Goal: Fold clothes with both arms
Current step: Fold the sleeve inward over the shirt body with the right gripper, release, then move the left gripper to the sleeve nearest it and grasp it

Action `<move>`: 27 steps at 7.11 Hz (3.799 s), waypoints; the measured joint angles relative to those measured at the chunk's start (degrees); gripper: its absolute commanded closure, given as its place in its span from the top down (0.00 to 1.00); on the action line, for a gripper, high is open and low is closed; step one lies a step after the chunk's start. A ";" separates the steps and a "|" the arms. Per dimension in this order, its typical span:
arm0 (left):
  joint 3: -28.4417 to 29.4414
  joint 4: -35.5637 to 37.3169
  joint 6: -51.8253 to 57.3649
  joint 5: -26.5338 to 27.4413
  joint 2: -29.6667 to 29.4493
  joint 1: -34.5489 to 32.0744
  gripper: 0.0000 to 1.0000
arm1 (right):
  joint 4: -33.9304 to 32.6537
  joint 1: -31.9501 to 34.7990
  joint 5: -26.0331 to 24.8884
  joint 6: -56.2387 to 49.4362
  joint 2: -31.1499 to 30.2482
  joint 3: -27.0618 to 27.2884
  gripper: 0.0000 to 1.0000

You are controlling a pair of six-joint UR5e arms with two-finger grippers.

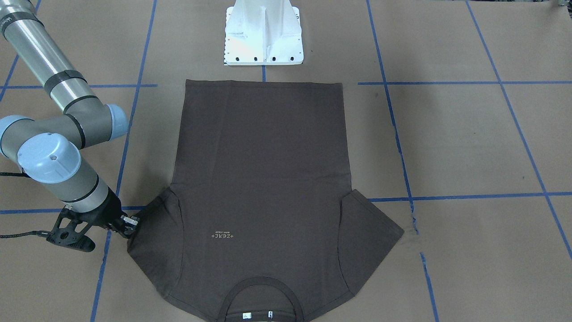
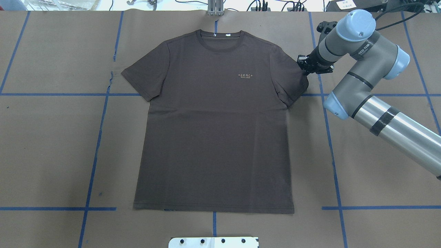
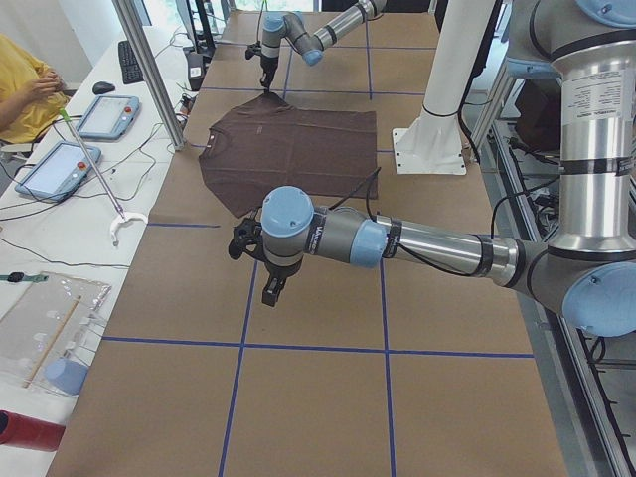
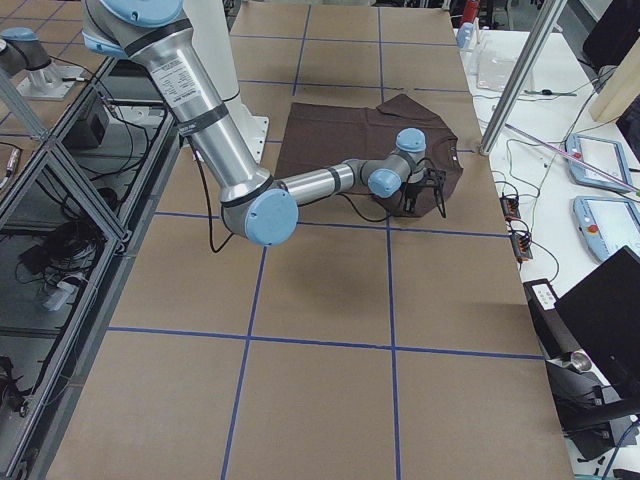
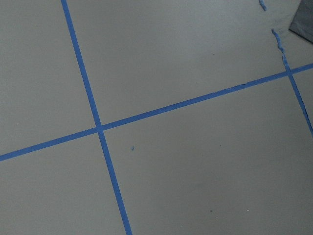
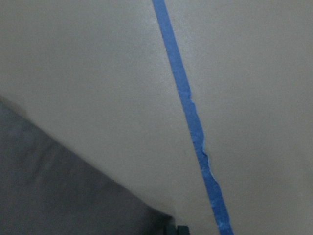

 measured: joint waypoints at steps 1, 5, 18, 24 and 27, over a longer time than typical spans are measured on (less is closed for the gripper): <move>0.01 0.00 0.00 0.00 0.00 0.00 1.00 | -0.21 -0.75 0.25 2.21 0.81 0.97 0.00; 0.12 0.00 0.00 0.00 0.02 0.00 1.00 | -6.46 -4.84 -4.66 12.90 12.07 -3.01 0.00; 6.03 -22.13 -53.71 7.58 -15.68 22.25 0.96 | -7.02 -1.91 4.80 13.13 -4.53 24.37 1.00; 25.65 -22.72 -67.65 26.15 -33.14 36.05 0.80 | -6.49 -1.14 3.96 11.25 -11.00 28.65 1.00; 35.48 -27.02 -68.89 30.83 -38.43 38.66 0.70 | -6.40 -1.32 3.46 9.72 -11.05 28.73 1.00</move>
